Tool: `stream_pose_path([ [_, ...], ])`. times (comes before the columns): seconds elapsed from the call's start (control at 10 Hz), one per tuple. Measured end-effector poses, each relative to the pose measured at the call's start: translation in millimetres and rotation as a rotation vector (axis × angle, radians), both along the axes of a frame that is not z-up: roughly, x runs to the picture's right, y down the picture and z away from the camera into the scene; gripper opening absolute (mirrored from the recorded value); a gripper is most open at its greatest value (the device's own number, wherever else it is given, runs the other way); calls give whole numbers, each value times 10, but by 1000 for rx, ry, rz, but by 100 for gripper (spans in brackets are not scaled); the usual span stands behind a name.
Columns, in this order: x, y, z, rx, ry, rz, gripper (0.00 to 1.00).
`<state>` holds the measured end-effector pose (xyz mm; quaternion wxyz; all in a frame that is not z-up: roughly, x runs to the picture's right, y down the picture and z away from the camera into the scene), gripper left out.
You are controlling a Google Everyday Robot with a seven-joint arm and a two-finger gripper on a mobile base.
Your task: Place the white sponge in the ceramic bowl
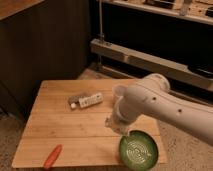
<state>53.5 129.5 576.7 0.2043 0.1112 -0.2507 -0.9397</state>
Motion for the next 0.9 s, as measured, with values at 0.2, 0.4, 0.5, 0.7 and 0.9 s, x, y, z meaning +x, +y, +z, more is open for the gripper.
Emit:
stream_pose_path([
  [0.2, 389, 106, -207, 21, 57, 79, 0],
  [0.4, 656, 236, -312, 25, 100, 152, 0],
  [0.5, 726, 307, -286, 20, 105, 171, 0],
  [0.7, 771, 475, -67, 7, 102, 204, 0],
  [0.9, 738, 608, 189, -10, 98, 232, 10],
])
